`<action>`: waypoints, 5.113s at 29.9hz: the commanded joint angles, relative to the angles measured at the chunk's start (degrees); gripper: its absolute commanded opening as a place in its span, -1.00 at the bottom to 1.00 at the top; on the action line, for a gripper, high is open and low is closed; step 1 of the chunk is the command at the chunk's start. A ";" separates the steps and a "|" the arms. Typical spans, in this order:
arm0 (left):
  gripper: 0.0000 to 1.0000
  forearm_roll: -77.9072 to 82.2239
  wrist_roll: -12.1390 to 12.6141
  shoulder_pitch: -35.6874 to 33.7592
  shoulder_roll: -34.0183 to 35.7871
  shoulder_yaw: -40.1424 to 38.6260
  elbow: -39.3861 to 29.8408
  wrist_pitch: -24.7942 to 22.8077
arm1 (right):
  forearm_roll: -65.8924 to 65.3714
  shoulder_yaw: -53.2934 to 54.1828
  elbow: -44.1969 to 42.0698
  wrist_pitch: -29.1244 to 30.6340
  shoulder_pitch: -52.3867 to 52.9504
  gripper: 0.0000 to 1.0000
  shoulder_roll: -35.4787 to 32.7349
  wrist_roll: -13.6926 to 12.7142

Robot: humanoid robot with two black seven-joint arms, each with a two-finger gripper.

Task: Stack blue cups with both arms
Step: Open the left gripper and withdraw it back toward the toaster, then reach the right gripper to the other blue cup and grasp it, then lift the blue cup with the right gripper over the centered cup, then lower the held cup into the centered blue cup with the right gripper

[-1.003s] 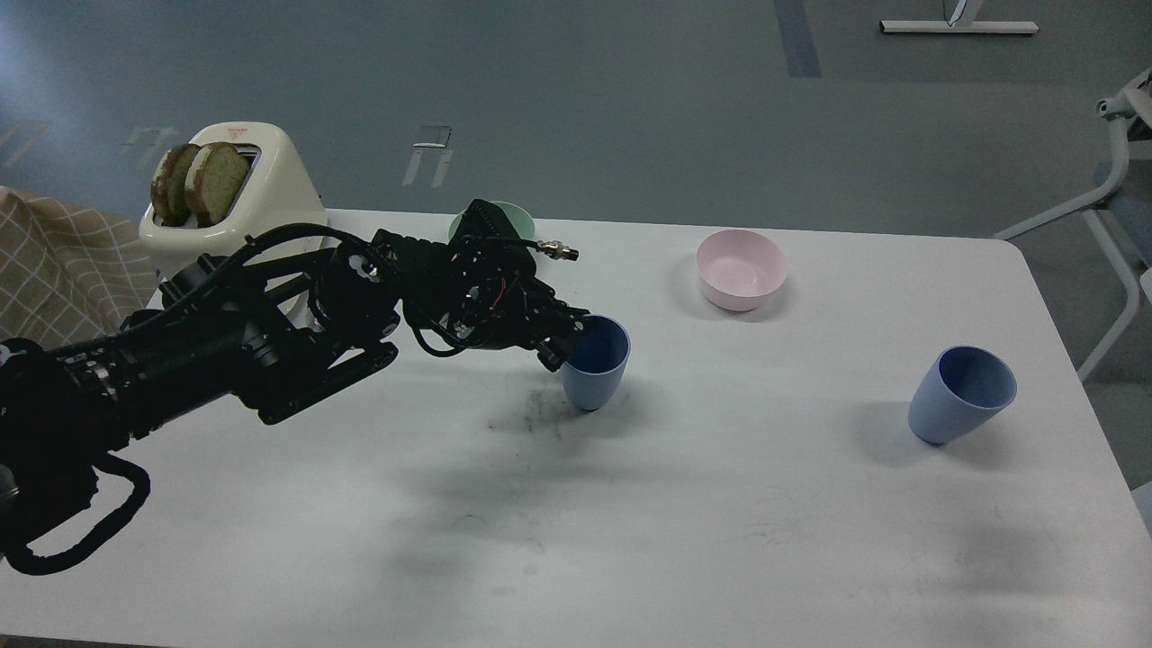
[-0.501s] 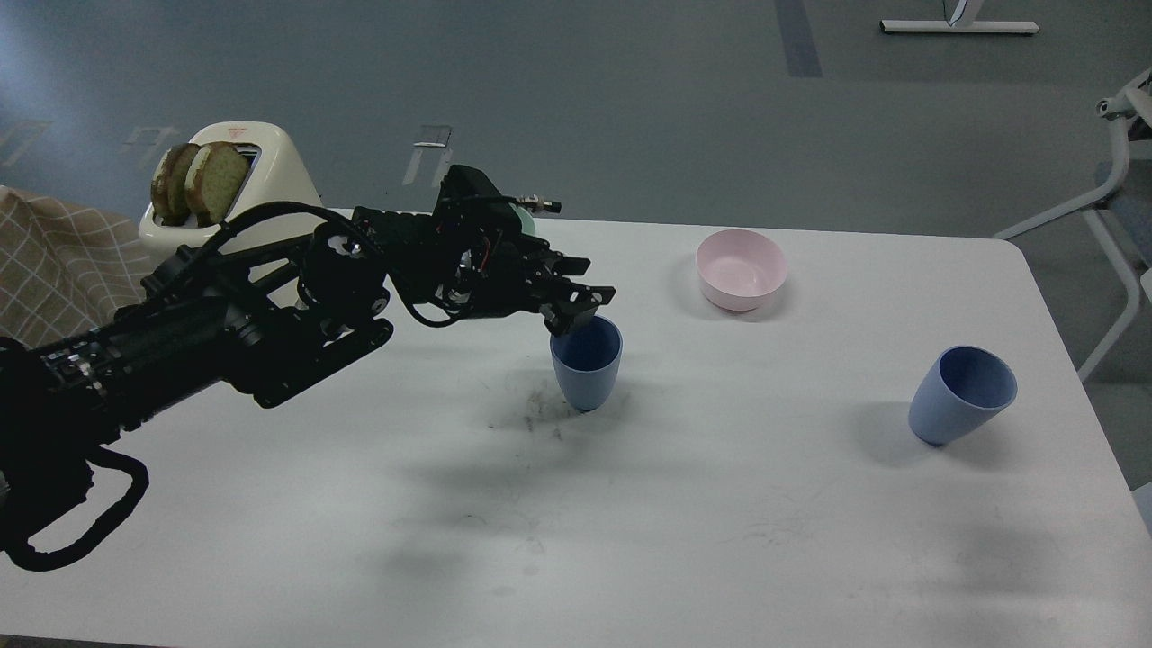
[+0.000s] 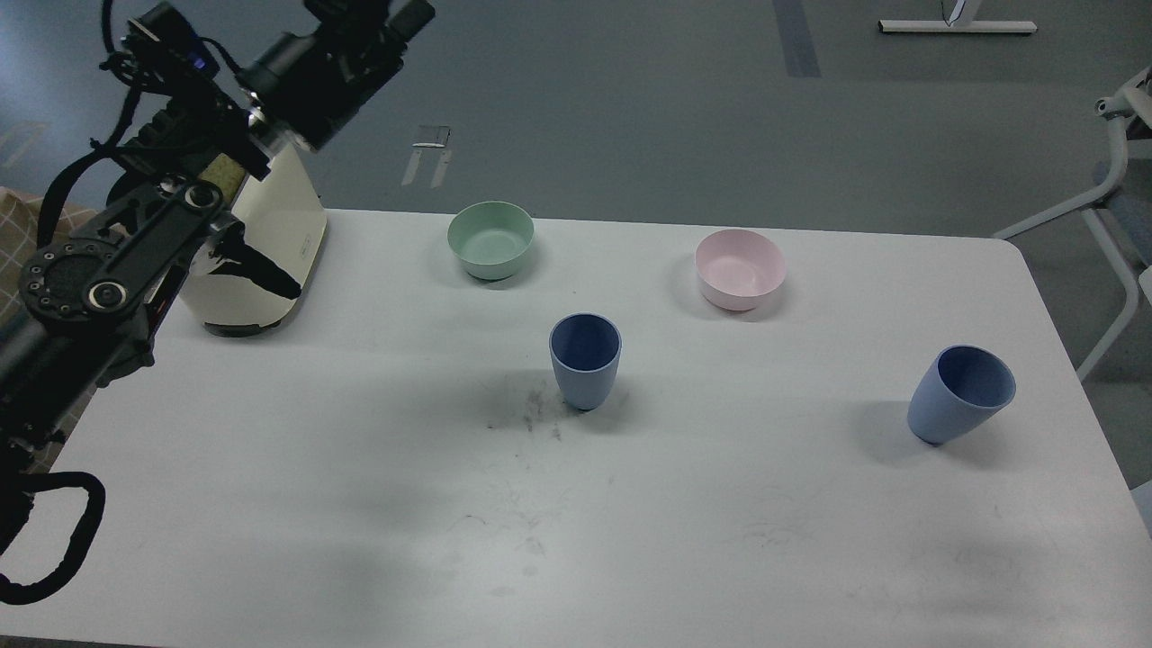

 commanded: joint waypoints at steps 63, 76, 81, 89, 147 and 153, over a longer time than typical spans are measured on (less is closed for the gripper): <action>0.95 -27.50 9.49 10.98 -0.13 -9.62 -2.67 -6.86 | -76.24 -47.84 19.60 0.01 -6.69 0.59 -15.29 9.15; 0.95 -27.15 9.58 10.80 0.22 -9.53 -4.25 -5.54 | -76.24 -47.84 20.31 0.01 -6.69 -0.49 -14.85 8.36; 0.95 -27.24 9.66 10.80 0.48 -9.53 -4.25 -5.45 | -76.24 -47.84 20.31 0.01 -6.69 -0.84 -14.94 7.65; 0.95 -27.15 9.75 10.72 0.66 -9.62 -4.25 -5.36 | -76.06 -47.40 20.40 0.01 -6.43 -1.00 -15.20 7.91; 0.95 -27.94 10.10 10.98 7.78 -10.58 -4.60 -5.28 | -79.76 -71.92 22.33 0.01 26.71 -1.00 17.32 7.65; 0.95 -27.94 10.19 10.98 7.78 -10.67 -4.60 -5.28 | -79.84 -71.92 22.42 0.01 26.53 -1.00 16.97 7.48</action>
